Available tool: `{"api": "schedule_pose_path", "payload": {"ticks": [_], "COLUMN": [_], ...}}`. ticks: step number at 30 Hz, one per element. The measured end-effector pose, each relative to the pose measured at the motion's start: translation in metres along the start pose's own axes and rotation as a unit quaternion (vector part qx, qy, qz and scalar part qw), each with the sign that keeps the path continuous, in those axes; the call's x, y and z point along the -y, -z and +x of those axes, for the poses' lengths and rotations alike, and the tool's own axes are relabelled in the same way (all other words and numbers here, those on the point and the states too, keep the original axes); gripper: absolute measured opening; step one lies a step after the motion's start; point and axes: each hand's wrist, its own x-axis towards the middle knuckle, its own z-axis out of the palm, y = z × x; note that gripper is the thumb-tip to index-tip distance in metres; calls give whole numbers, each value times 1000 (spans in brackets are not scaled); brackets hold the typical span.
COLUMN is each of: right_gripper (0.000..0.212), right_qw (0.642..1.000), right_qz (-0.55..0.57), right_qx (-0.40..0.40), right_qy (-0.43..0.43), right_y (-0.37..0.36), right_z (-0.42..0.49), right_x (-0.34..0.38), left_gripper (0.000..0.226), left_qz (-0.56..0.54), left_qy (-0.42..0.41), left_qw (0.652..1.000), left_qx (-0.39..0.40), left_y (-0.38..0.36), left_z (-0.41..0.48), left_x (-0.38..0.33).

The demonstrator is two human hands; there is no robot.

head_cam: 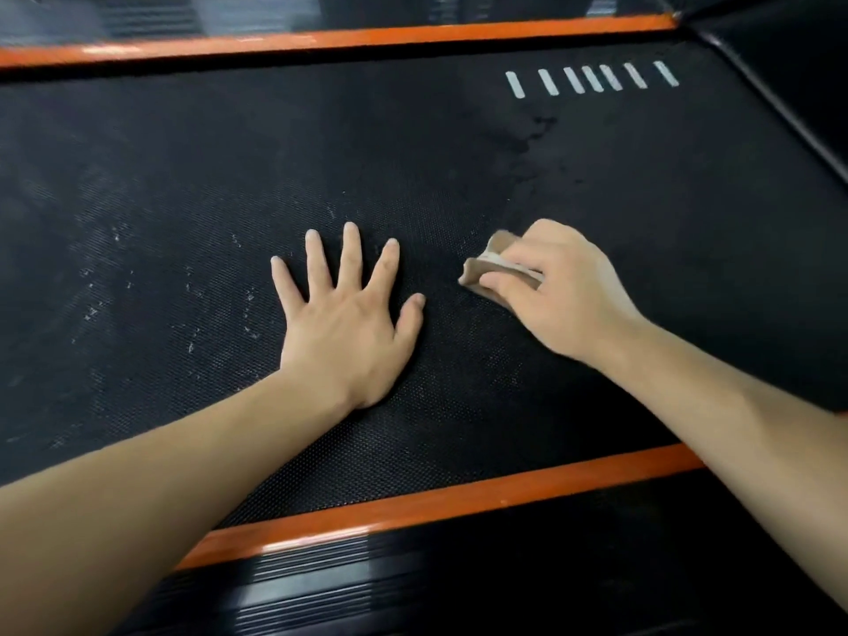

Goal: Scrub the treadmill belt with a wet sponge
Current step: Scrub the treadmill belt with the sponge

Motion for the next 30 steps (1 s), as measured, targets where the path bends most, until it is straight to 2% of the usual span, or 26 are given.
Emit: {"api": "schedule_pose_path", "payload": {"ticks": [2,6,9,11,13,17,20,22,27,30], "right_gripper": [31,32,30,30,30,27,30,29,22,28], "right_qw": [1000,993,998,999,998,991,998,999,987,995], "right_qz": [-9,-52,-37,-24,-37,-37,-37,-23,-49,-68], "right_qx": [-5,-42,-17,10,1,-42,-7,12,-71,-36], "right_qy": [-14,-96,-51,-28,-41,-120,-54,-39,-138,-57], "right_y": [3,6,-1,1,6,8,-6,-2,2,-13], "right_z": [15,58,46,40,59,100,83,82,134,124], "right_x": [-9,-18,-9,-10,-21,-32,-21,-25,-45,-36], "left_gripper": [73,78,67,56,61,70,73,75,76,76], "left_qz": [1,-4,-83,-126,-103,-54,-36,-29,-31,-31], "left_qy": [0,-14,-33,-11,17,9,12,10,7,4], "left_qw": [1000,1000,995,990,994,998,999,999,999,1000], "left_qx": [5,19,-45,-55,-33,-14,-14,-11,-6,-3], "left_y": [1,8,14,14,10,3,4,5,7,8], "left_z": [1,4,21,38,47,48,49,48,49,49], "left_x": [-1,0,7,8,5,3,3,1,3,2]}}
